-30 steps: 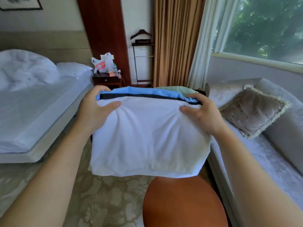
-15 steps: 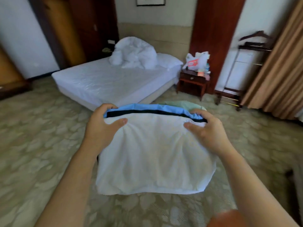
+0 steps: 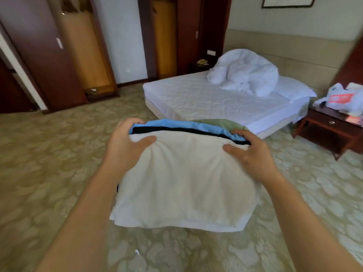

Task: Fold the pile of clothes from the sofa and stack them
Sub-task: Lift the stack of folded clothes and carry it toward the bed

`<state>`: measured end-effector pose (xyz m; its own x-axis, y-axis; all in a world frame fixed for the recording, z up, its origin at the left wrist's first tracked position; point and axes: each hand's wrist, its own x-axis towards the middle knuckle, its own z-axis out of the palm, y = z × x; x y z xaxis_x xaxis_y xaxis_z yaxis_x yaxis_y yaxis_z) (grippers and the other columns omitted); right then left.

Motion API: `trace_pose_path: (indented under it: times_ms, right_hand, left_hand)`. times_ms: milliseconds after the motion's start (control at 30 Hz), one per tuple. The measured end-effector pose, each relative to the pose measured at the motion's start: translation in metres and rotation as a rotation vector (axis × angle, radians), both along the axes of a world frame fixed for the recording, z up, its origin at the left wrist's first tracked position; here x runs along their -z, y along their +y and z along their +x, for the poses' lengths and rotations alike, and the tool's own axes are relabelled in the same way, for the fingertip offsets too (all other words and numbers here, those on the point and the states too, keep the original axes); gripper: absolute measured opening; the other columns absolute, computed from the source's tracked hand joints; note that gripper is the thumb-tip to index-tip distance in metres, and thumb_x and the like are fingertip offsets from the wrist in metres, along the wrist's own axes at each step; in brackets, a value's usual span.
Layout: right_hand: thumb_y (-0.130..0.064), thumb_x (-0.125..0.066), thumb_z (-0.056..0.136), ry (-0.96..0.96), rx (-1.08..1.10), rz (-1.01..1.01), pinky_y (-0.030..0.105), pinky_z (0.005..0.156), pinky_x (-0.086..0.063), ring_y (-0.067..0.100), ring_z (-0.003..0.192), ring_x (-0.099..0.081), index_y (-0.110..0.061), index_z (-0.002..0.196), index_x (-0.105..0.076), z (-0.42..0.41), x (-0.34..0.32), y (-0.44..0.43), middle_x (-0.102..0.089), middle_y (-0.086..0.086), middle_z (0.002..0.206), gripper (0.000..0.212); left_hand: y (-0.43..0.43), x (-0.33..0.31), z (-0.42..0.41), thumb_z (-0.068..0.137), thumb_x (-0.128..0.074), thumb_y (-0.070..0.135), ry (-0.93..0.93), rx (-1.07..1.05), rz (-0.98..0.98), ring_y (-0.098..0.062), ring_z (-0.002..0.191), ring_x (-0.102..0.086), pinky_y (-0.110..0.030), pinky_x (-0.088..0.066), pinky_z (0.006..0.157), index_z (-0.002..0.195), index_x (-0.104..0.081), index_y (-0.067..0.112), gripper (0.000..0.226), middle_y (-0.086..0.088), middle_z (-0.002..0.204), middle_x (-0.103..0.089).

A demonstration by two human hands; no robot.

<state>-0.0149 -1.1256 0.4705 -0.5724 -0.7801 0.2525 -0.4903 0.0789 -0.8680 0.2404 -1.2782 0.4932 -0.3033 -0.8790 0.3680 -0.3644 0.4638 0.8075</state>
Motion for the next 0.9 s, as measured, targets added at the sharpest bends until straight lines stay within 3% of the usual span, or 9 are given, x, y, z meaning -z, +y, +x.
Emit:
trace_pose_path:
  times_ms: [167, 333, 467, 533, 633, 733, 900]
  right_hand:
    - [-0.029, -0.08, 0.077, -0.004, -0.069, -0.02, 0.006, 0.073, -0.041, -0.009, 0.089, -0.056, -0.038, 0.104, -0.059, -0.023, 0.009, -0.155, -0.06, -0.026, 0.097, 0.035]
    - [-0.027, -0.08, 0.077, -0.023, -0.188, -0.075, -0.001, 0.071, -0.039, -0.016, 0.085, -0.054, -0.037, 0.104, -0.06, -0.053, 0.022, -0.335, -0.059, -0.029, 0.095, 0.035]
    - [-0.026, -0.079, 0.077, -0.015, -0.303, -0.097, 0.001, 0.071, -0.038, -0.018, 0.084, -0.053, -0.036, 0.105, -0.059, -0.06, -0.005, -0.48, -0.057, -0.029, 0.095, 0.036]
    - [-0.027, -0.078, 0.079, 0.018, -0.357, -0.095, 0.0, 0.071, -0.037, -0.011, 0.086, -0.054, -0.036, 0.108, -0.058, -0.057, -0.024, -0.548, -0.056, -0.027, 0.097, 0.036]
    - [-0.029, -0.075, 0.082, 0.078, -0.405, -0.082, 0.013, 0.081, -0.037, 0.005, 0.097, -0.05, -0.031, 0.118, -0.058, -0.051, -0.04, -0.648, -0.055, -0.015, 0.109, 0.039]
    - [-0.027, -0.074, 0.083, 0.124, -0.407, -0.094, 0.019, 0.09, -0.035, 0.008, 0.103, -0.047, -0.024, 0.124, -0.059, -0.046, -0.04, -0.744, -0.053, -0.011, 0.114, 0.043]
    - [-0.026, -0.075, 0.082, 0.163, -0.358, -0.121, -0.003, 0.074, -0.032, 0.0, 0.098, -0.045, -0.031, 0.116, -0.059, -0.053, -0.039, -0.906, -0.052, -0.016, 0.11, 0.038]
  left_hand:
    - [-0.134, 0.005, -0.011, 0.079, -0.079, 0.023, -0.024, -0.062, -0.04, -0.008, 0.099, -0.049, -0.008, -0.033, 0.073, 0.098, -0.054, 0.032, 0.033, 0.01, 0.108, -0.056]
    - [-0.282, 0.011, -0.028, 0.078, -0.08, 0.024, -0.038, -0.188, -0.058, -0.011, 0.101, -0.053, -0.025, -0.04, 0.086, 0.1, -0.056, 0.03, 0.032, 0.008, 0.109, -0.058]
    - [-0.395, -0.012, -0.028, 0.076, -0.081, 0.023, -0.017, -0.302, -0.066, -0.012, 0.096, -0.055, -0.021, -0.038, 0.078, 0.095, -0.056, 0.029, 0.032, 0.008, 0.102, -0.058]
    - [-0.447, -0.028, -0.022, 0.076, -0.081, 0.023, 0.009, -0.355, -0.086, -0.011, 0.093, -0.055, -0.017, -0.039, 0.075, 0.088, -0.053, 0.035, 0.033, 0.008, 0.101, -0.058]
    - [-0.526, -0.041, -0.014, 0.076, -0.081, 0.021, 0.04, -0.414, -0.14, -0.01, 0.091, -0.055, -0.023, -0.042, 0.078, 0.085, -0.05, 0.039, 0.037, 0.006, 0.1, -0.059]
    - [-0.613, -0.037, -0.01, 0.076, -0.081, 0.02, 0.064, -0.442, -0.171, -0.007, 0.088, -0.055, -0.026, -0.044, 0.079, 0.086, -0.049, 0.039, 0.039, 0.011, 0.095, -0.057]
    - [-0.786, -0.024, -0.016, 0.075, -0.081, 0.017, 0.126, -0.369, -0.222, 0.005, 0.083, -0.053, -0.01, -0.039, 0.074, 0.086, -0.046, 0.041, 0.044, 0.016, 0.093, -0.055]
